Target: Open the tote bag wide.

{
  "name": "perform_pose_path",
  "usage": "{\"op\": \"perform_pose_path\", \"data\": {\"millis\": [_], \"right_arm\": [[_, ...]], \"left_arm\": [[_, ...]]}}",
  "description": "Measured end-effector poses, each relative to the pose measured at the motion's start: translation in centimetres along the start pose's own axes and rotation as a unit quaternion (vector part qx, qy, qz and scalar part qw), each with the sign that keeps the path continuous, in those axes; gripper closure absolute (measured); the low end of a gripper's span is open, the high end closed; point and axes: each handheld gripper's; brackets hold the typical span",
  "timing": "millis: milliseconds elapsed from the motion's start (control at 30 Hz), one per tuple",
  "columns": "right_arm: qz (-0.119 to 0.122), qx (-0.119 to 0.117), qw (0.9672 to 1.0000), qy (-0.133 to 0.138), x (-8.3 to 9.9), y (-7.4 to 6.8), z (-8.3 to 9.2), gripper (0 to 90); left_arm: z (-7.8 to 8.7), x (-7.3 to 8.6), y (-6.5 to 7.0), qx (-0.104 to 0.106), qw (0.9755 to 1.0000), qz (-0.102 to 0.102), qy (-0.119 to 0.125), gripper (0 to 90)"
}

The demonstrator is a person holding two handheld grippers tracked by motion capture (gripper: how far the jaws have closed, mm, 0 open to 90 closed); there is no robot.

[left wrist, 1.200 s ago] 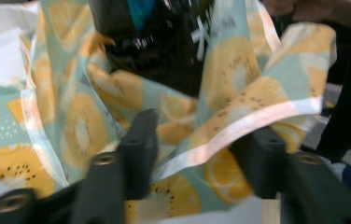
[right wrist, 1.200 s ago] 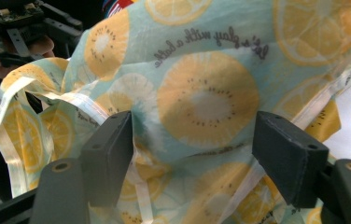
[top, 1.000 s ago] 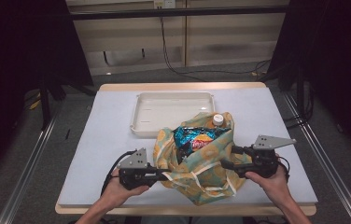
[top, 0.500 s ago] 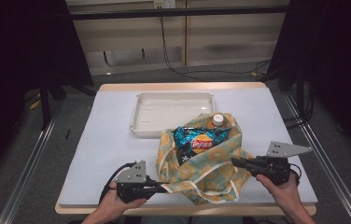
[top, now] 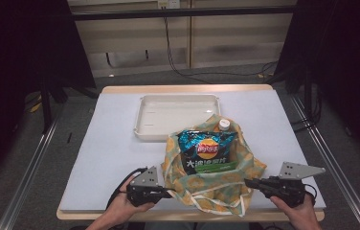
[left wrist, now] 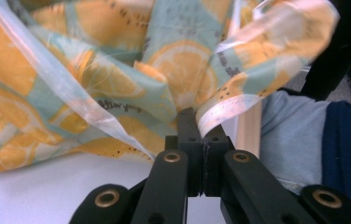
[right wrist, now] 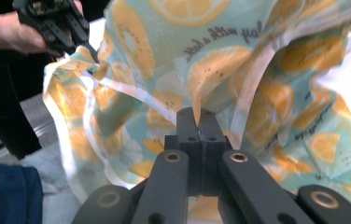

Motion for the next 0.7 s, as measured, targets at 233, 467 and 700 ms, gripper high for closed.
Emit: {"op": "perform_pose_path", "data": {"millis": [233, 467, 700], "right_arm": [[-0.006, 0.011, 0.9992, -0.037, 1.0, 1.2, -0.8, 90.0], [-0.013, 0.027, 0.9950, -0.095, 1.8, 2.0, -2.1, 90.0], [-0.002, 0.038, 0.9937, -0.105, 1.9, 2.0, -2.4, 80.9]], "left_arm": [[-0.6, 0.2, -0.5, -0.004, 0.9999, 0.010, -0.003, 89.7], [-1.4, 0.4, -0.5, -0.003, 0.9998, 0.005, -0.017, 89.3], [-1.2, 0.6, -0.7, -0.012, 0.9996, 0.007, -0.023, 81.2]]}}
Point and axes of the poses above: each handheld gripper's, and its own axes: z roughly backward along the jaws, x roughly out of its underside, y roughly to its right, and after that the axes turned 3 degrees about -z, right-handed
